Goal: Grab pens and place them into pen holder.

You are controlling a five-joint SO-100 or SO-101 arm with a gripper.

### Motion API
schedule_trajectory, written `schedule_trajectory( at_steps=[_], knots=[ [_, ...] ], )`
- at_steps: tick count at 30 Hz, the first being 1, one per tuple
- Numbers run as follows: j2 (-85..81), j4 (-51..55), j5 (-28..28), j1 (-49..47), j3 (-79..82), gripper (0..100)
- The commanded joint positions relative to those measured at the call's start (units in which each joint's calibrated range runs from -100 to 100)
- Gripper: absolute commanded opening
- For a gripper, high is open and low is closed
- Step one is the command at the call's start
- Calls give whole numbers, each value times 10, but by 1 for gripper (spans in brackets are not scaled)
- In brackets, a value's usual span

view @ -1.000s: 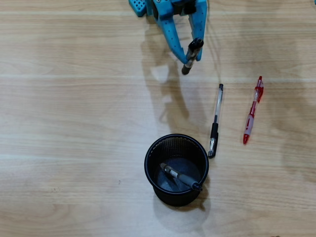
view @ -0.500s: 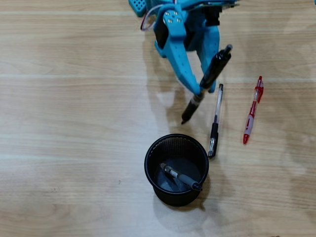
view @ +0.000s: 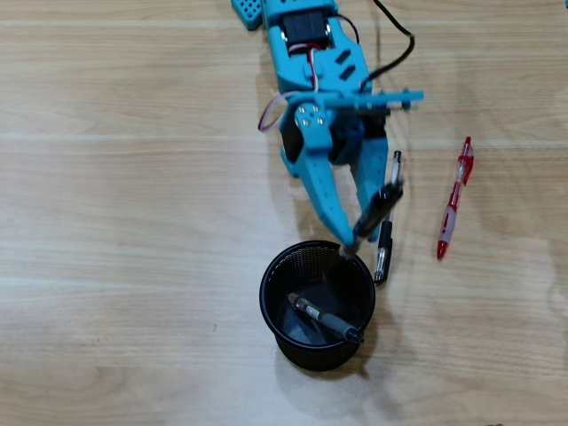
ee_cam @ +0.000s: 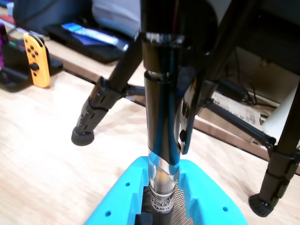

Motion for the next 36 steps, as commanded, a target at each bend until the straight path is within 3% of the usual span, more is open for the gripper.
schedule_trajectory(
  at_steps=[1, 6, 16, 20, 32, 36],
  knots=[
    [10, -11, -10, 11, -26, 2],
    [16, -11, -48, 9, 14, 2],
    [9, -11, -50, 7, 24, 2],
    [-1, -11, -50, 5, 24, 9],
    [-154, -3, -46, -8, 146, 11],
    [-236, -2, -46, -19, 202, 8]
  ],
)
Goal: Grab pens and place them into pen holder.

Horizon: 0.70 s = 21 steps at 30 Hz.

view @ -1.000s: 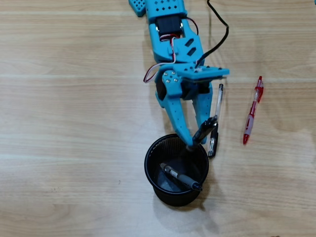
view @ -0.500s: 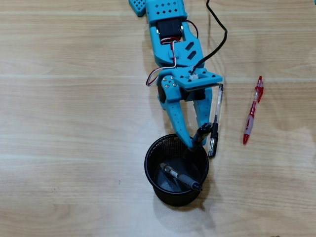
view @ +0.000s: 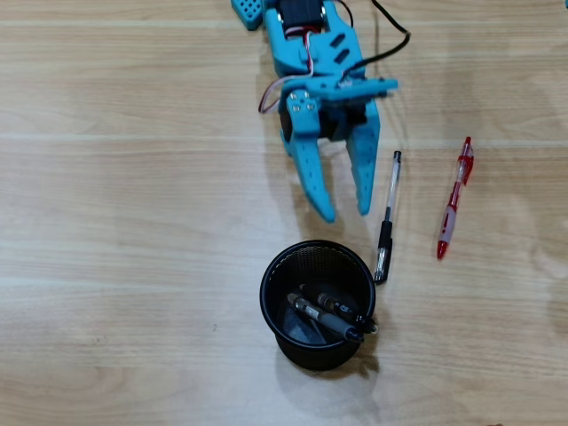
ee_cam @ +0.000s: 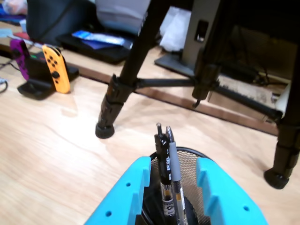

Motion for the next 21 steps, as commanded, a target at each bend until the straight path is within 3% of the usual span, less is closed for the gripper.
schedule_trajectory(
  at_steps=[1, 4, 15, 18, 21],
  knots=[
    [-116, 6, 2, -20, 43, 4],
    [-174, 88, 2, -30, 60, 2],
    [-296, 567, -2, -76, -3, 2],
    [-286, 636, -9, -98, -35, 2],
    [-252, 695, -52, -136, -72, 2]
  ],
)
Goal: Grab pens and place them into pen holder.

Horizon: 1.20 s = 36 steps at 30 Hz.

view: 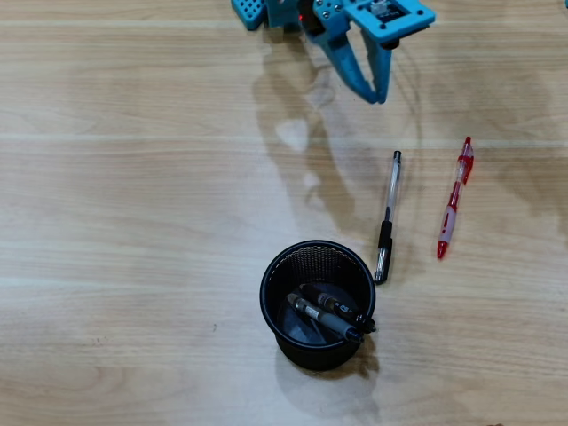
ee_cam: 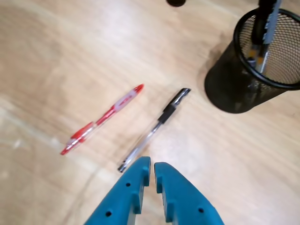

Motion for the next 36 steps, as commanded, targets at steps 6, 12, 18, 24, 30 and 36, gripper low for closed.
schedule_trajectory(
  at_steps=[6, 12, 18, 24, 30, 36],
  knots=[
    [115, 100, -75, -75, -182, 2],
    [271, 175, -92, -100, -378, 2],
    [352, 243, -141, -94, -456, 2],
    [387, 250, -175, -71, -455, 2],
    [442, 243, -173, -40, -478, 2],
    [513, 243, -173, -22, -540, 2]
  ],
)
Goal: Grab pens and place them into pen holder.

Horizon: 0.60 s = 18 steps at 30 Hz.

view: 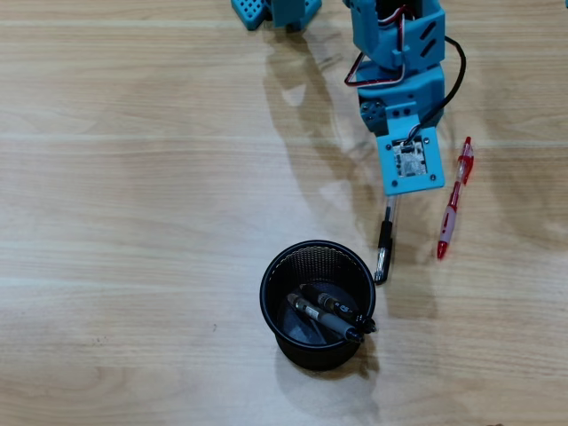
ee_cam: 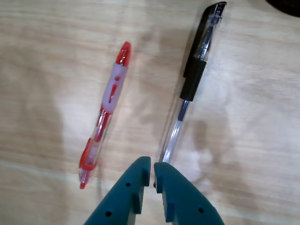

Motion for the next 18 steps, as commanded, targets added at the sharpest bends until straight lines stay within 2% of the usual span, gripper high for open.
schedule_trajectory(
  at_steps=[1, 12, 18],
  knots=[
    [26, -5, -2, 15, -59, 2],
    [62, -5, -2, 22, -85, 3],
    [63, -6, -2, 20, -82, 15]
  ],
)
